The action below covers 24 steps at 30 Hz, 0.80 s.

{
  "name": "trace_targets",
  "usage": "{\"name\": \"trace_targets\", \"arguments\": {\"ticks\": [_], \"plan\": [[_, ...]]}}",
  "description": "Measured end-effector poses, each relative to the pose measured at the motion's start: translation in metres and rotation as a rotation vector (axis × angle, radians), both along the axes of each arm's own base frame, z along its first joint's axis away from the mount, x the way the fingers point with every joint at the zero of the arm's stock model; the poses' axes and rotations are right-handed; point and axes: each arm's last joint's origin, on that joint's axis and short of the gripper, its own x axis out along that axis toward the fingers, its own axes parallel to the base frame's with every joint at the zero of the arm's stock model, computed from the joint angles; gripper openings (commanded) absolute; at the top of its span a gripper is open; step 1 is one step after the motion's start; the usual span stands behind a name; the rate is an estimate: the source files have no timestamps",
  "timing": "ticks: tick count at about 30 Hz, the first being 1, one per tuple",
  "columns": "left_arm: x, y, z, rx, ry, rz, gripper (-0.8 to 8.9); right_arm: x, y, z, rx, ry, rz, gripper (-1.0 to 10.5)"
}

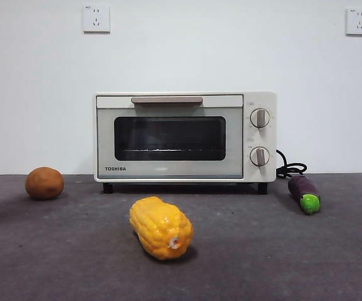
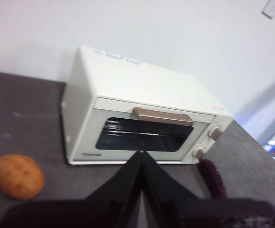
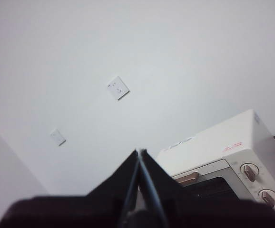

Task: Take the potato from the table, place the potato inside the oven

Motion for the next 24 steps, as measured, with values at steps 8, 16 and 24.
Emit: {"name": "trace_targets", "arguments": {"ticks": [8,16,24], "plan": [[0.06,-0.005,0.017,-0.037,0.114,-0.16,-0.05,0.027,0.004,0.017,-0.107,0.165,0.18,0.0],[0.113,-0.019,0.025,-0.023,0.3,-0.22,-0.05,0.049,0.003,0.017,-0.246,0.468,0.226,0.0],[0.157,-0.044,0.029,0.004,0.331,-0.292,-0.06,0.067,0.002,0.021,-0.33,0.554,0.257,0.0]]}}
